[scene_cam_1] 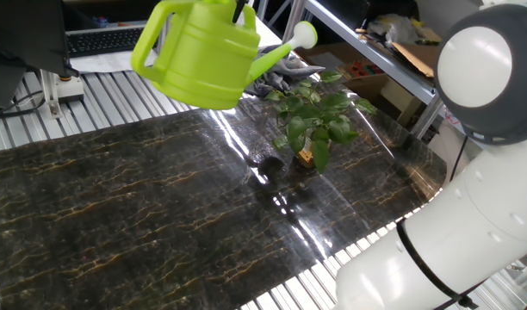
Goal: Water the plant
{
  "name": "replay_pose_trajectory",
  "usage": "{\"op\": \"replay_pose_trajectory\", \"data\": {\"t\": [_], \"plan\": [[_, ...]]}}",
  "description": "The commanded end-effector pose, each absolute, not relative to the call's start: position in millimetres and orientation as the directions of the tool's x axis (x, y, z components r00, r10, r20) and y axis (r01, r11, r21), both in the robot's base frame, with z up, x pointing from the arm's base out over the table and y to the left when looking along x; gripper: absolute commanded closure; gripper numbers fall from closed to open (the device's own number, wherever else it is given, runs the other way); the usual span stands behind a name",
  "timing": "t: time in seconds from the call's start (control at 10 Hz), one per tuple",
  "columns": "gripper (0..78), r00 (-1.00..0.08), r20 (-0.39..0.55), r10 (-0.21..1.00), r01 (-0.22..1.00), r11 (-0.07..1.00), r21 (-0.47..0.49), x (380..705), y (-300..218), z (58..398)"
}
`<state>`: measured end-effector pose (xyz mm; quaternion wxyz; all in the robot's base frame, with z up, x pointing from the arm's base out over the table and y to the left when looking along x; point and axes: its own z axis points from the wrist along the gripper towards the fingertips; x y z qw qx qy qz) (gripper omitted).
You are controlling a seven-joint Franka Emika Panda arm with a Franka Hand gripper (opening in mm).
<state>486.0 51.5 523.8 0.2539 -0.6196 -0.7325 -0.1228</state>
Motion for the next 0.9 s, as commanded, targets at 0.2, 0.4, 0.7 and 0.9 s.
{"op": "replay_pose_trajectory", "data": {"t": [0.2,0.4,0.7,0.9], "plan": [[76.4,-0.113,0.533,0.839,0.974,0.198,-0.106,492.8,35.3,538.3],[76.4,-0.114,0.565,0.817,0.974,0.203,-0.097,497.9,17.6,537.4],[76.4,-0.147,0.560,0.815,0.973,0.222,-0.068,500.1,0.8,531.6],[76.4,-0.138,0.579,0.804,0.981,0.192,-0.032,499.5,3.3,530.4]]}}
